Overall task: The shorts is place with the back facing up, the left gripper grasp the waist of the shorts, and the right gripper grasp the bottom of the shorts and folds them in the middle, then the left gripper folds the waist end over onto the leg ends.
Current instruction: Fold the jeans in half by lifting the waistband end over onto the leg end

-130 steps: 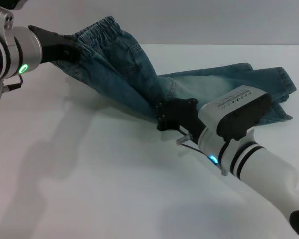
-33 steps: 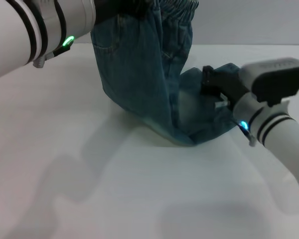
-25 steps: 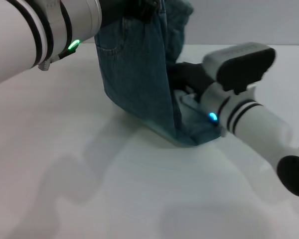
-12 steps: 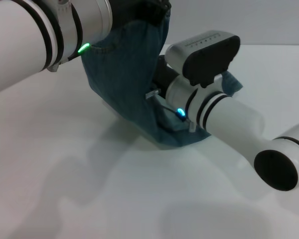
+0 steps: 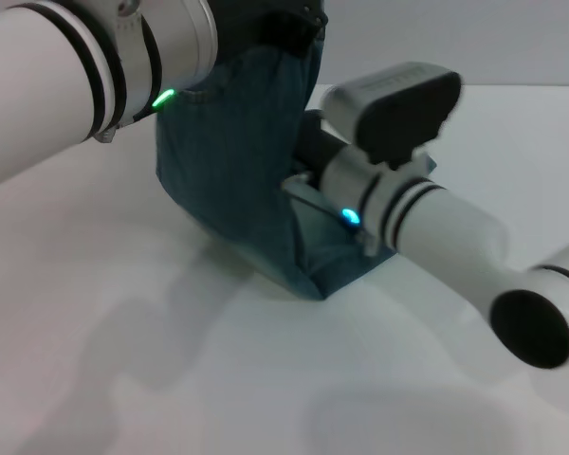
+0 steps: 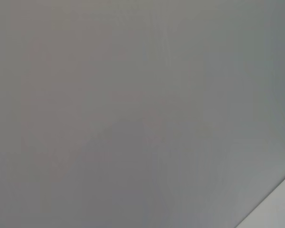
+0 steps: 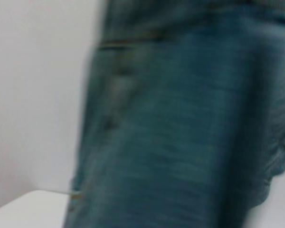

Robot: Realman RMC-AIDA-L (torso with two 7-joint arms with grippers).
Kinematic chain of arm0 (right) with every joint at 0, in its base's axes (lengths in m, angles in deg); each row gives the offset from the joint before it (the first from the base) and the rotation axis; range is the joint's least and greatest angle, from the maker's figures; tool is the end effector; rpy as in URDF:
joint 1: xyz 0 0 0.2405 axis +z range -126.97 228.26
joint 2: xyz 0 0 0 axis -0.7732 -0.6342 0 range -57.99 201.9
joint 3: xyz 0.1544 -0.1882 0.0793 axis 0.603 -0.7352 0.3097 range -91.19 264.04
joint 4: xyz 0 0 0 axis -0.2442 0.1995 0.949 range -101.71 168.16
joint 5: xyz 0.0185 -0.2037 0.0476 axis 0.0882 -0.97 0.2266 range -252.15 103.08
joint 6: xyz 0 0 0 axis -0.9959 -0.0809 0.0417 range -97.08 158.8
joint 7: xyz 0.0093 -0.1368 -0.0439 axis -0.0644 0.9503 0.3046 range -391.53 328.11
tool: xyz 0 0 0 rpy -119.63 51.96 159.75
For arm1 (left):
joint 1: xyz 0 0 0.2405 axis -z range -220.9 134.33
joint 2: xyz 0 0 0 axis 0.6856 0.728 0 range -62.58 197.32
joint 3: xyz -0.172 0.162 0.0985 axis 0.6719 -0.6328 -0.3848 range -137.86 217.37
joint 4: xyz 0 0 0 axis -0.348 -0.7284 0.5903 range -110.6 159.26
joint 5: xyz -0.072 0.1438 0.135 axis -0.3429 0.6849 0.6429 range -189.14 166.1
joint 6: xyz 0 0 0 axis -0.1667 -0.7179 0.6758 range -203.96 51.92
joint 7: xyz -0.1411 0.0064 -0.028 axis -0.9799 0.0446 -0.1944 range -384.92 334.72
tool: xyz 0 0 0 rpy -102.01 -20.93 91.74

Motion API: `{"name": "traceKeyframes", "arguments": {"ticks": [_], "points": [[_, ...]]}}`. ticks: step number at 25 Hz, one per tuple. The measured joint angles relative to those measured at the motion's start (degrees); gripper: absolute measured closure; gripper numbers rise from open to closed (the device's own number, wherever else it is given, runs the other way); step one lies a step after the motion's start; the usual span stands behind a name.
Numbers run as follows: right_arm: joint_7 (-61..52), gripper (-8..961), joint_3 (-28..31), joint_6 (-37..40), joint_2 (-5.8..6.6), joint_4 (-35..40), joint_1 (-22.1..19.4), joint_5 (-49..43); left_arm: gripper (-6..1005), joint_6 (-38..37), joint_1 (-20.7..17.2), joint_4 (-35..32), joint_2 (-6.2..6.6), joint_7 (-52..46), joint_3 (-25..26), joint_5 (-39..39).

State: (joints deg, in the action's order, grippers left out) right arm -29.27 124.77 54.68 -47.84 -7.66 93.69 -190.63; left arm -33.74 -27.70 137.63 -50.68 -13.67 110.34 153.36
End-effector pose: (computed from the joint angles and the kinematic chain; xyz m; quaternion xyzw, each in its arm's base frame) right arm 0.1272 0.3812 -0.1441 -0.8429 0.2904 0.2808 0.3554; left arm -0.0433 0.3242 0.0215 -0.8785 -0.0996 -0.1521 0.4417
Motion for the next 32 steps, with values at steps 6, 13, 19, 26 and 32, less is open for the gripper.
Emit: {"name": "traceKeyframes", "arguments": {"ticks": [6,13,19,26,32], "points": [[0.59,953,4.79,2.06,0.75,0.09,-6.90,-0.51,969,-1.38,-0.36,-1.70,0.01,0.00,0.02,0.01],[3.39,954,8.18,1.63,1.02,-0.12,-10.56,-0.73,969,-2.00,0.13,-3.77,-0.06,-0.23,-0.15,0.01],[3.59,954,8.05,1.40,1.01,-0.44,-12.77,-1.06,969,-2.70,-0.13,-3.98,-0.08,-0.41,-0.40,0.01],[3.69,954,14.97,1.96,1.28,-6.83,-21.51,-9.47,969,-3.42,-0.22,-5.29,-0.08,-0.51,-1.11,0.00],[5.41,954,17.97,1.86,1.16,-10.77,-25.52,-11.82,969,-3.76,0.17,-6.45,-0.07,-0.54,-1.46,-0.11]]}}
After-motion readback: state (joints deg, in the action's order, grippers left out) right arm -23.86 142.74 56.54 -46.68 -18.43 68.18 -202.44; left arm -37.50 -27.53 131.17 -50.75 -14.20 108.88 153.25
